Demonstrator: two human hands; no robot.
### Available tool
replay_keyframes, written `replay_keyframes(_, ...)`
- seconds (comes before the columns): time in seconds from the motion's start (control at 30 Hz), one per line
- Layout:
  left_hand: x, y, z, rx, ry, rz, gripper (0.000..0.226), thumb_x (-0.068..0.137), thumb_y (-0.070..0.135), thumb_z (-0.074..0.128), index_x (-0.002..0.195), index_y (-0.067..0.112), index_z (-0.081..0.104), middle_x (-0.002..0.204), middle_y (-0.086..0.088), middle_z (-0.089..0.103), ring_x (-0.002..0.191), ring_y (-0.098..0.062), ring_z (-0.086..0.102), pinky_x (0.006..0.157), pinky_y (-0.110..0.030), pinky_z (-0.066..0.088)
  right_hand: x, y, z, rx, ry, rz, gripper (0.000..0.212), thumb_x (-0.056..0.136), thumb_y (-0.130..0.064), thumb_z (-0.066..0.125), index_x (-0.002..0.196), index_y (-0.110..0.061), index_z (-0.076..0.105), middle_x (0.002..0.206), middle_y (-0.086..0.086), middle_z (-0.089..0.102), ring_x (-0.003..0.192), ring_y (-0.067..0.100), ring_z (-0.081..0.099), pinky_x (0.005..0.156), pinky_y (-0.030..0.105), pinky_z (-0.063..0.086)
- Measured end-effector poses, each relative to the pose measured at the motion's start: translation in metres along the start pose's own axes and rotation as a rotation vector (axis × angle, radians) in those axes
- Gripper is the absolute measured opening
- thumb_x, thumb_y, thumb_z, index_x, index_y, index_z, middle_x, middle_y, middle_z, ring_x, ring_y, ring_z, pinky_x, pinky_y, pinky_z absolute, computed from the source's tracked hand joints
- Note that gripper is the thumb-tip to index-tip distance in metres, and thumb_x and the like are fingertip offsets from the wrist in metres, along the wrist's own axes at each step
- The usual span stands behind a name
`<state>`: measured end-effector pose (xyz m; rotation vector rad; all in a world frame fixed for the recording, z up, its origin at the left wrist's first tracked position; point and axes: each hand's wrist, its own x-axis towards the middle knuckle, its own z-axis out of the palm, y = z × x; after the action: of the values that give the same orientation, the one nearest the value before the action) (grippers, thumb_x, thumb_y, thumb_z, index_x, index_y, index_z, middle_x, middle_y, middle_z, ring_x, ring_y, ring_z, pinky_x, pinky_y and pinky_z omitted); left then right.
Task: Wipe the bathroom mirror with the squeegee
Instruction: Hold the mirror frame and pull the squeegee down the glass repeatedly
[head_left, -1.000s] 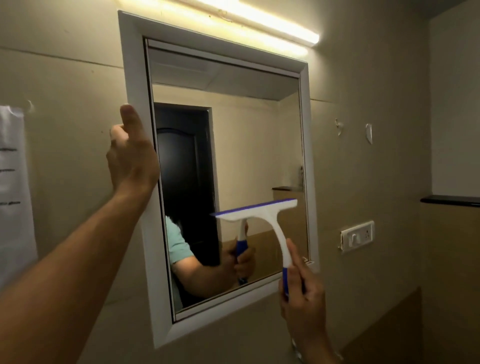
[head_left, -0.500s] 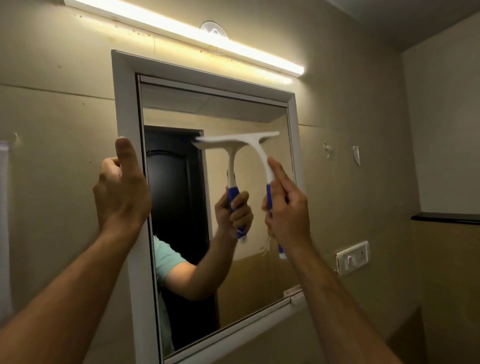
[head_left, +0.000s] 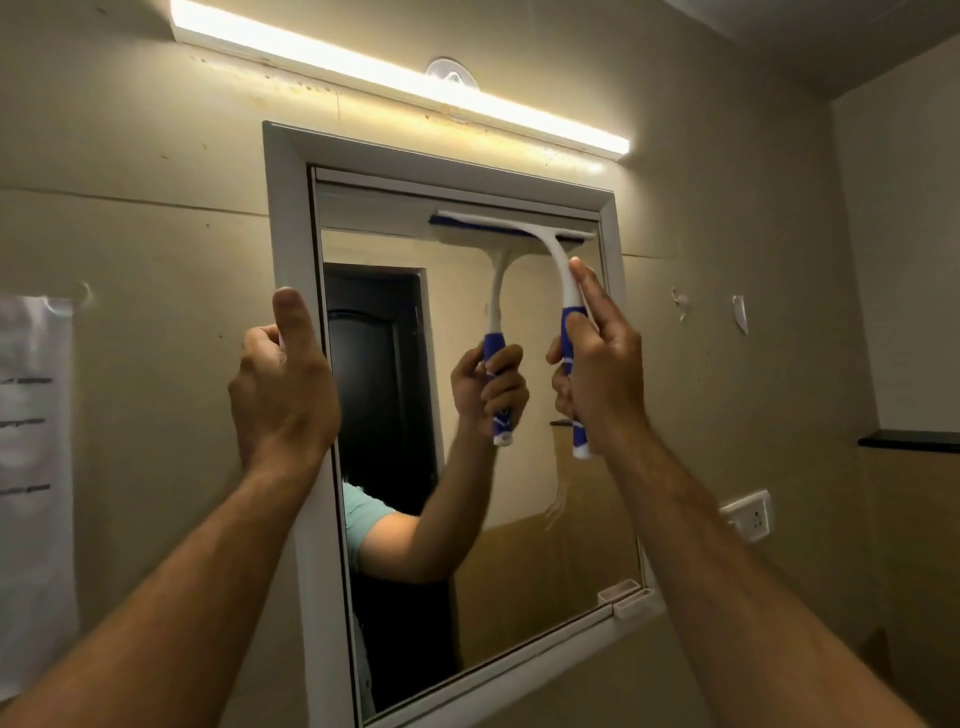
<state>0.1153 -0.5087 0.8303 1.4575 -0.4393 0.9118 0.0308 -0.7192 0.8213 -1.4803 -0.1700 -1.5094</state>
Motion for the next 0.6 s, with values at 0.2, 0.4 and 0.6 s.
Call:
replay_keyframes(0.2,-0.003,0.002,-0.001,0.013,0.012,0.008,0.067,0.097,0.058,0.016,0.115,0.004,0.05,0.088,-0.007,0.048,0.064,-0.011,0.039,0.052,-0.024,0.022,-0.043,0.031,-0.016,-0.05,-0.007,0.015,0.046,0.103,-0.014,0.037,0.14,-0.039,0.045,0.104,0.001,0.056,0.049,0.006,0.044,0.043,0.018,0.041)
replay_keyframes(0.4,-0.001,0.001,0.001,0.021,0.024,0.015,0.068,0.097,0.059,0.017,0.113,0.003,0.051,0.079,-0.003,0.048,0.062,-0.006,0.038,0.051,-0.022,0.022,-0.037,0.023,-0.02,-0.002,0.011,0.006,0.045,0.102,-0.012,0.038,0.139,-0.035,0.048,0.09,-0.004,0.062,0.052,0.012,0.045,0.043,0.02,0.043)
replay_keyframes(0.6,0.0,-0.003,0.002,0.025,0.021,0.024,0.067,0.097,0.059,0.017,0.109,0.003,0.051,0.071,0.004,0.043,0.061,-0.005,0.038,0.05,-0.023,0.022,0.014,0.009,0.002,-0.128,0.056,-0.103,0.043,0.1,-0.029,0.039,0.142,-0.037,0.045,0.124,0.014,0.063,0.067,0.006,0.055,0.056,0.015,0.047)
